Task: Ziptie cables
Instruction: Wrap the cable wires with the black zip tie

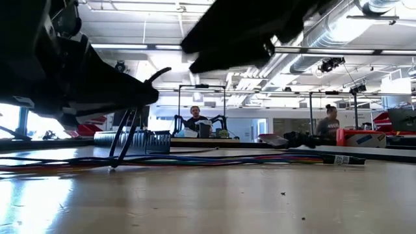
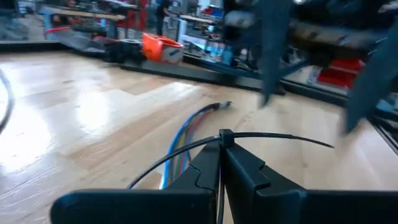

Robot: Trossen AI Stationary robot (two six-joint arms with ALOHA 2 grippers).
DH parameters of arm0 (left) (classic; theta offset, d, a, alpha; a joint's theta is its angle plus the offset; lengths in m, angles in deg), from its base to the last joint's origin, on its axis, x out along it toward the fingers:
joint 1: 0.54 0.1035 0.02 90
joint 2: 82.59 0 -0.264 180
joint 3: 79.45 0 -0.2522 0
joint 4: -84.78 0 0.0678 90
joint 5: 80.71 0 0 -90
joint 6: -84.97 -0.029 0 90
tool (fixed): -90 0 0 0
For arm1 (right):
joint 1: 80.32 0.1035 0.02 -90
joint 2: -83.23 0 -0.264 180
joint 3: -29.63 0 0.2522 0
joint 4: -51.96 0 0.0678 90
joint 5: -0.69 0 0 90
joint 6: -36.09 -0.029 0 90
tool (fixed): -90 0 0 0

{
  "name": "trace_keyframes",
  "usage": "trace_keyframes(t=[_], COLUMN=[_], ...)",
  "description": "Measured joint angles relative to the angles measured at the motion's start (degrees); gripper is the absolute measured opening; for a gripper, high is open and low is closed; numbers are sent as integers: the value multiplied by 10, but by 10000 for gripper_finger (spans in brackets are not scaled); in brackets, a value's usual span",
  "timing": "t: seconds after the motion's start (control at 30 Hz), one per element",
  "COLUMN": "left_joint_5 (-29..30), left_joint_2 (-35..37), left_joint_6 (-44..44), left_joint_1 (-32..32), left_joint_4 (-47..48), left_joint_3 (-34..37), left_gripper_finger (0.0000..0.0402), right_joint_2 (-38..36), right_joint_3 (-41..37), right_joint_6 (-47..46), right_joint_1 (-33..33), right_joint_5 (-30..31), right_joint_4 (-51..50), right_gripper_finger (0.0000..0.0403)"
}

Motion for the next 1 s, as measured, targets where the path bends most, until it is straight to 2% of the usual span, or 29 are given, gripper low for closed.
trace_keyframes(t=[0.13, 0.33, 0.47, 0.63, 0.73, 0.87, 1.0], left_joint_5=[-9, -13, -11, -9, -7, 2, 16], left_joint_2=[0, 0, 0, 0, 0, 0, 0], left_joint_6=[-16, -29, -37, -42, -45, -52, -66], left_joint_1=[0, -7, -10, -8, -9, -9, -8], left_joint_4=[0, 5, 5, 10, 18, 30, 31], left_joint_3=[0, 0, 0, 0, 0, 0, 0], left_gripper_finger=[0, 0, 0, 0, 0, 0, 0], right_joint_2=[43, 77, 80, 72, 52, 46, 56], right_joint_3=[0, -1, -1, -1, -1, 0, 0], right_joint_6=[-53, -64, -70, -71, -95, -103, -134], right_joint_1=[3, 5, 4, 4, 3, -2, -9], right_joint_5=[50, 105, 75, 53, 36, 1, 15], right_joint_4=[65, 160, 189, 159, 140, 157, 158], right_gripper_finger=[202, 186, 166, 157, 167, 203, 241])
